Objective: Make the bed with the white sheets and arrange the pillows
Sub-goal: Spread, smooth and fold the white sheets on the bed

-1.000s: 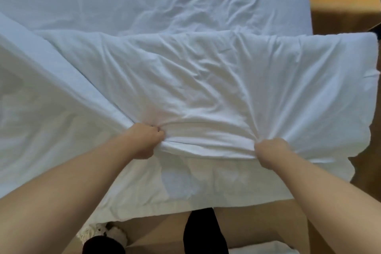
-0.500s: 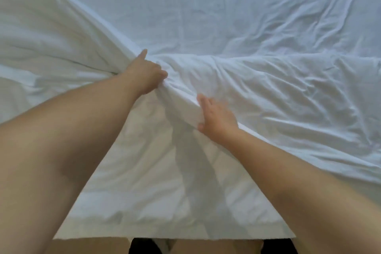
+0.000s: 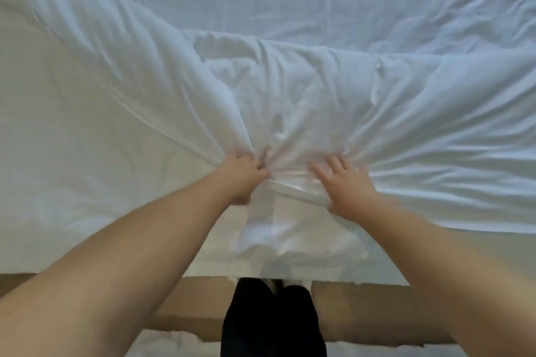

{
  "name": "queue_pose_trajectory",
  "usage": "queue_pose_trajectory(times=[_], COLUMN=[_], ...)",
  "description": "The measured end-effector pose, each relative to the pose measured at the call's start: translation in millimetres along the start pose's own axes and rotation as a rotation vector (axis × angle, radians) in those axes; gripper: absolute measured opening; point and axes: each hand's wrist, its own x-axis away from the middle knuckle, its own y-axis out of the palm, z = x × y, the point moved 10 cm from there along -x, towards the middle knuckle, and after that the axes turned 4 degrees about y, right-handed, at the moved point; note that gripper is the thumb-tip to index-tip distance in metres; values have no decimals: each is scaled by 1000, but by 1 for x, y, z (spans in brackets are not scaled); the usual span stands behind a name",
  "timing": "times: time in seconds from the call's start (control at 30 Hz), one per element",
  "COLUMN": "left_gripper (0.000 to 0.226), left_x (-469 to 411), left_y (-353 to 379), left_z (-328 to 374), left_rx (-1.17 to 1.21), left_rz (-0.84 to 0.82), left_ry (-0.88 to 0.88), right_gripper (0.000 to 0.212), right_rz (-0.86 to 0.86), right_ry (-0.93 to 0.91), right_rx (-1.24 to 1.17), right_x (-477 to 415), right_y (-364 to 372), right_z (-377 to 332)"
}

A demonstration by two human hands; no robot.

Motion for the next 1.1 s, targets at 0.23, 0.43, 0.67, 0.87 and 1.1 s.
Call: queue_pose_trajectory(times=[0.23, 0.43, 0.67, 0.87, 1.1], left_gripper=[33, 36, 51, 51, 46], left_x=[-7, 15, 53, 121, 150], left_y=[17, 46, 23, 12, 57], left_z=[-69, -47, -94, -216, -349], left_rx=[-163, 43, -110, -105, 24], left_rz=[48, -4, 113, 142, 192], left_ry=[-272, -104, -199, -396, -442], right_gripper=[47, 41, 75, 76, 101], right_rz=[187, 2, -75, 105, 370], right_ry=[5, -126, -125, -182, -12], right_rx=[-31, -68, -128, -290, -284], right_x=[-40, -13, -22, -41, -130], right_y=[-4, 16, -28, -127, -226], right_z=[-37, -30, -77, -176, -281])
